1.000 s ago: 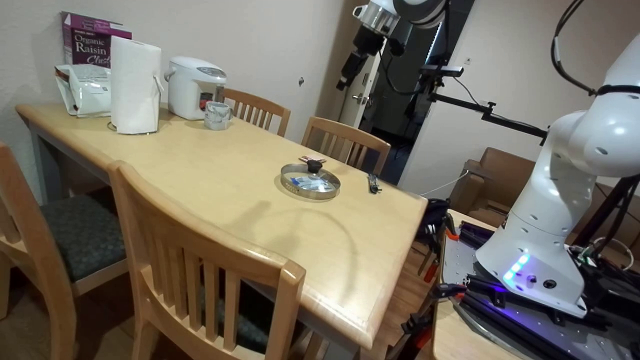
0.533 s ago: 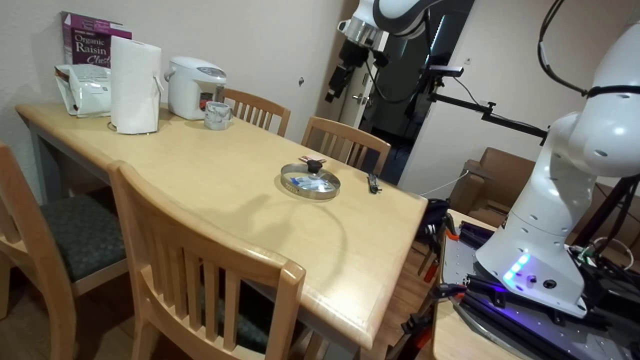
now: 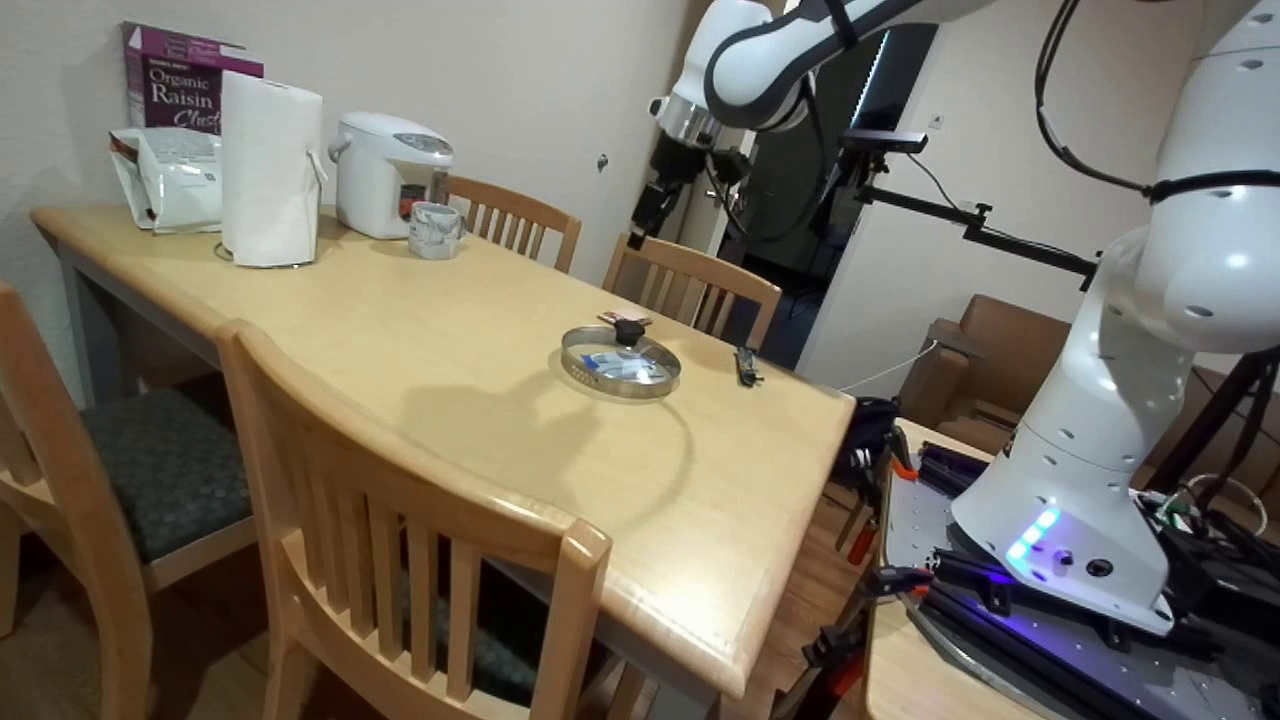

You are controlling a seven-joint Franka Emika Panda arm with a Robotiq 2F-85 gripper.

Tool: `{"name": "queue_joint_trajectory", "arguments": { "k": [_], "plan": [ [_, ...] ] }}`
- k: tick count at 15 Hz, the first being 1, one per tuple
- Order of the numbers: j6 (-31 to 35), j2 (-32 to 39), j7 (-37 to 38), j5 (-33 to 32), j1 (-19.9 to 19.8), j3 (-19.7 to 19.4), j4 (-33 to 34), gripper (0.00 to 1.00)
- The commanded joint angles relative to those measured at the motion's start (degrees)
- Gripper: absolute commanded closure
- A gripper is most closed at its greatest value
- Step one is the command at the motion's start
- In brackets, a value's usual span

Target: Cover the pink wallet on the table with the lid

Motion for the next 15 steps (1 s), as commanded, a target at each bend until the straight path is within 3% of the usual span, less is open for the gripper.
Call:
{"name": "queue_joint_trajectory", "arguments": {
  "k": [1,15],
  "plan": [
    [1.58,4.47,-1.14,-0.07,-2.09,1.65,2.42,0.00],
    [0.66,4.61,0.48,-0.65,-2.20,1.95,2.39,0.00]
  ]
}}
